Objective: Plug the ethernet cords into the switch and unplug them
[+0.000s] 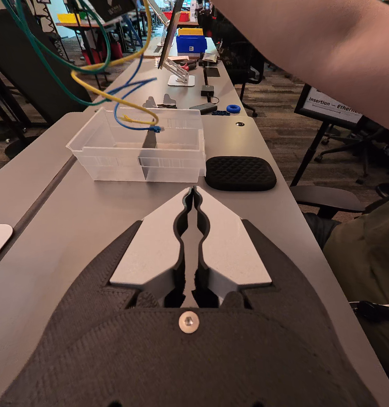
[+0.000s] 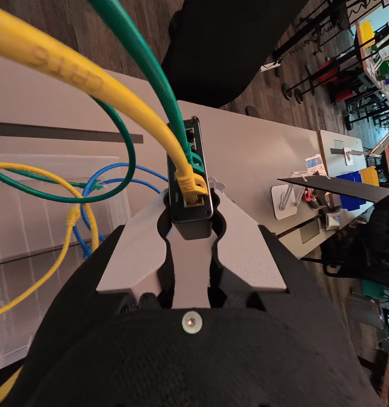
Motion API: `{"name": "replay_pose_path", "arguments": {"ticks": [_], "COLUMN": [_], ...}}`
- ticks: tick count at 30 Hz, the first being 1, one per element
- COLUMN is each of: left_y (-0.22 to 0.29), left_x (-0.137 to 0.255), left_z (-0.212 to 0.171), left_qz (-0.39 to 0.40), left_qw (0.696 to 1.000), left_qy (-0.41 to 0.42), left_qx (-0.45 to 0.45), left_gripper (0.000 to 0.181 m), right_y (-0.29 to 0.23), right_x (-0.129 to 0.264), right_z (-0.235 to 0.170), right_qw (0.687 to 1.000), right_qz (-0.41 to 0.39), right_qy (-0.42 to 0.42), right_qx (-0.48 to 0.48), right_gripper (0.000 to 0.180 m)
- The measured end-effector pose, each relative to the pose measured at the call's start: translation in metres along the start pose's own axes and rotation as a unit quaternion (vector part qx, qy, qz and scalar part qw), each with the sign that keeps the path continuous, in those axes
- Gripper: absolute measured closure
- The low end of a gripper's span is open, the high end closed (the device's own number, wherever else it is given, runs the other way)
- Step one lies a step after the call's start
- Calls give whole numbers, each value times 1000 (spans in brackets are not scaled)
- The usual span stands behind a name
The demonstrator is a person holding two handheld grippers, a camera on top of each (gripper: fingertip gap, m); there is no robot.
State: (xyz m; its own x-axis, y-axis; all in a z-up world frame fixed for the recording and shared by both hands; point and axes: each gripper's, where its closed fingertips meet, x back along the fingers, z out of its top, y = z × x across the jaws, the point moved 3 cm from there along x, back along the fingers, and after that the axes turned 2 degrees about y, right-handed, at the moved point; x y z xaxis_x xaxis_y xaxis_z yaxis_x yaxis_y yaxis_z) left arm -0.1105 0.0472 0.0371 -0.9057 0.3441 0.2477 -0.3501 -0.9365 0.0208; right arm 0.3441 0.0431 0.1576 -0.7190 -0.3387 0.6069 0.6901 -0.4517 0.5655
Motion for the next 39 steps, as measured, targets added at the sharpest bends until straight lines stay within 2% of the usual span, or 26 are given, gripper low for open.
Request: {"name": "replay_pose_path", "arguments": {"ticks": [5, 10, 14, 17, 21, 25, 27, 32, 36, 39], "left_y": [-2, -2, -2, -1, 0, 0, 1, 3, 5, 6], "left_x": [-3, -3, -4, -7, -9, -11, -12, -15, -16, -16], "left_z": [-3, -1, -2, -4, -5, -7, -8, -9, -9, -8], "left_qz": [2, 6, 3, 1, 1, -1, -3, -5, -8, -11], "left_qw": [1000, 1000, 1000, 1000, 1000, 1000, 1000, 1000, 1000, 1000], "left_qy": [-5, 1, 0, -6, -11, -13, -16, -22, -24, -22], "left_qx": [2, 1, 3, 2, -2, 2, 2, 1, -1, 0], "left_gripper": [181, 181, 181, 181, 181, 181, 181, 181, 181, 181], "right_y": [0, -27, -51, -70, -90, -123, -135, -148, -160, -172], "right_x": [-1, -23, -39, -48, -52, -46, -42, -41, -44, -48], "right_z": [1, -23, -42, -49, -54, -51, -52, -68, -99, -111], "right_qw": [1000, 997, 993, 984, 967, 939, 915, 878, 824, 792], "right_qz": [8, 1, 25, 45, 2, -9, -21, -16, 20, 17], "right_qy": [-1, -43, -76, -86, -90, -69, -77, -140, -214, -221], "right_qx": [-2, 59, 84, 149, 240, 336, 395, 458, 525, 569], "right_gripper": [147, 147, 147, 147, 147, 147, 147, 147, 145, 143]}}
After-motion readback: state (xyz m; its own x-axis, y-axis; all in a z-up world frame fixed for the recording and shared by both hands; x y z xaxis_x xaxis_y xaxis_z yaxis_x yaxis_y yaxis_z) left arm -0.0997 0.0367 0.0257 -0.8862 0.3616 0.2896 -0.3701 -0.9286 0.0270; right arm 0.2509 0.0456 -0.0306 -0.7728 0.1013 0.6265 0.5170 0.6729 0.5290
